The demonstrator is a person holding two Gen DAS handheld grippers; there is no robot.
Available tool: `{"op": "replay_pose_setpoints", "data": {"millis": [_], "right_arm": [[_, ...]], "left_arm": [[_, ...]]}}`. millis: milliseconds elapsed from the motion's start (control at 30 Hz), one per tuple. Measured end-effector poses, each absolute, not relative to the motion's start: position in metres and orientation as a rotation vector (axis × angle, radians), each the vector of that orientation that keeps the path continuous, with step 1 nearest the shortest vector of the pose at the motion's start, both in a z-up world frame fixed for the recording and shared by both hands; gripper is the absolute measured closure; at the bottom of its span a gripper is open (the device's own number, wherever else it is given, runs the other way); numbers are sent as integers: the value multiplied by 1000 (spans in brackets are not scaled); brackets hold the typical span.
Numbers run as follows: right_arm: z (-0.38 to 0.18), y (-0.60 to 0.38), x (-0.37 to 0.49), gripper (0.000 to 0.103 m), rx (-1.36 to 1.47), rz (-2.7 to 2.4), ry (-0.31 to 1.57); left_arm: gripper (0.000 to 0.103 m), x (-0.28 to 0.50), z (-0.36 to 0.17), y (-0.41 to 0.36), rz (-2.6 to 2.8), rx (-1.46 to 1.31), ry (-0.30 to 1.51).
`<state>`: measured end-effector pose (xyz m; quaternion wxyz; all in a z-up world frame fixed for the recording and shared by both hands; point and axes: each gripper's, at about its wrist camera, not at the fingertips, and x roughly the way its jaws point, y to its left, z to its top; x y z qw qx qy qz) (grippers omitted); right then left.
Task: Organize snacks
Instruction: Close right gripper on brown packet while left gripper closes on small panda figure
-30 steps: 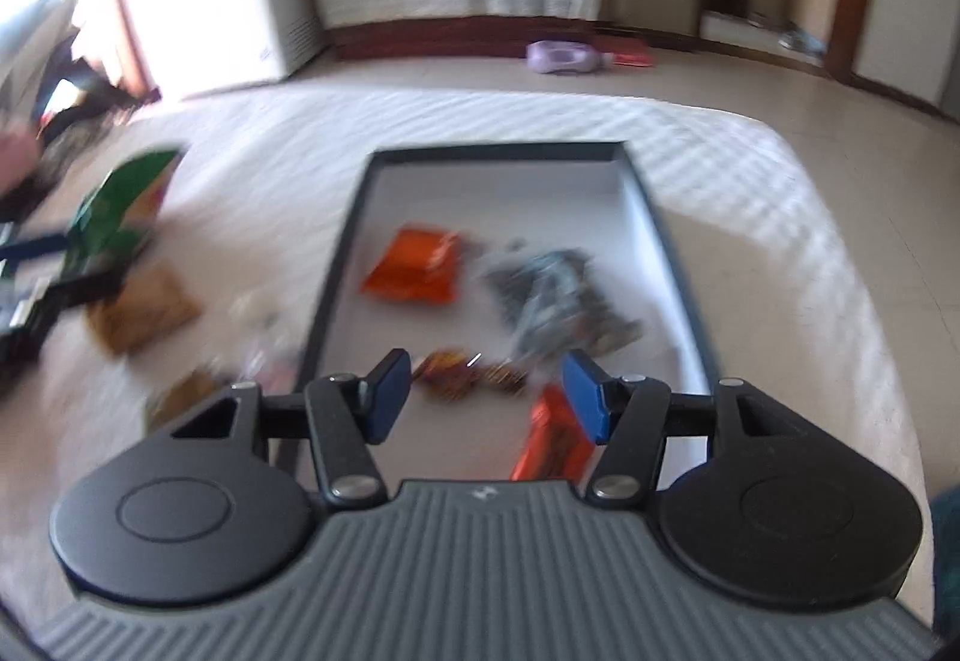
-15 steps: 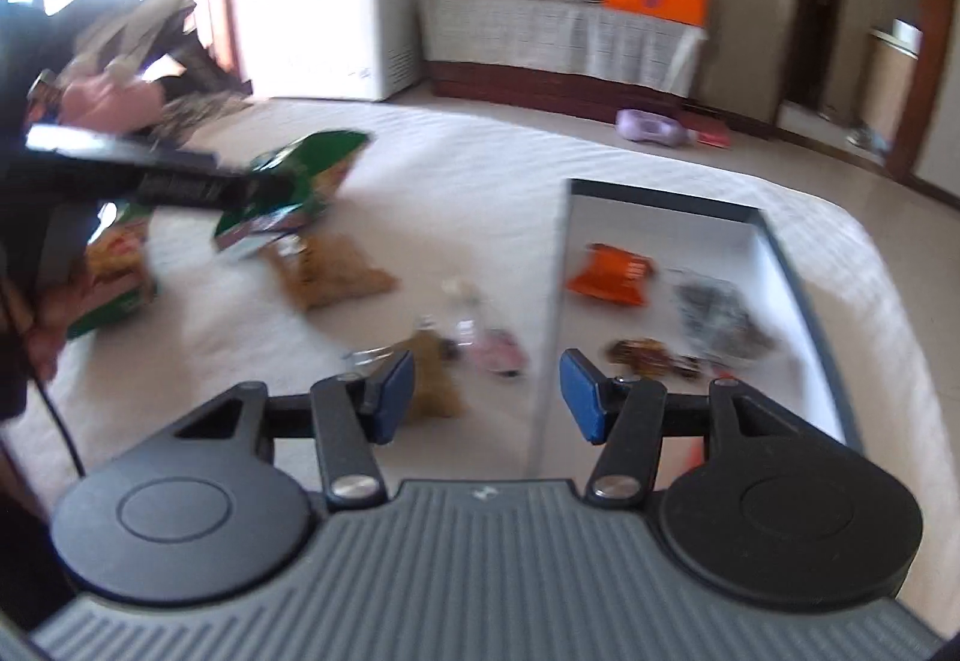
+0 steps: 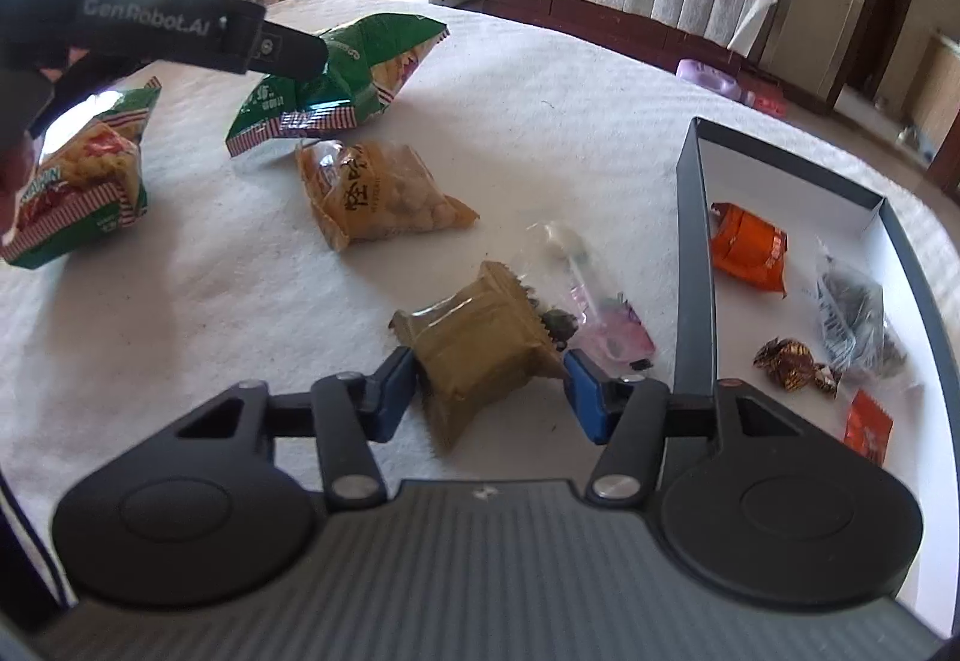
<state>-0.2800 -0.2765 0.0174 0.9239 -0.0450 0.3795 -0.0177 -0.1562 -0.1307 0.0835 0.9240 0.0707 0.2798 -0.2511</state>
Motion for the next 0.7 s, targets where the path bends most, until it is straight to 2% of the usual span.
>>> {"op": "replay_pose_setpoints", "data": {"millis": [33,67,200,233,333,400,700], "right_arm": [[18,-277,-285,56,-90,-31,797],[20,-278,-291,59,-83,-26,808],[23,-289,-317,61,-10,-19,839],[22,-291,-321,66,-14,-30,846],[25,-298,-328,66,54,-25,845],[26,-297,-331,65,64,-23,847],[30,-297,-333,63,27,40,878]], "left_arm": [[25,-157,83,-133,-526,146,578],[25,-158,82,-136,-542,148,584],[25,-171,74,-163,-632,188,601],[25,-174,71,-171,-660,194,613],[24,-183,57,-196,-707,222,641],[13,-189,47,-213,-702,271,612],[14,-193,26,-254,-762,361,597]]}}
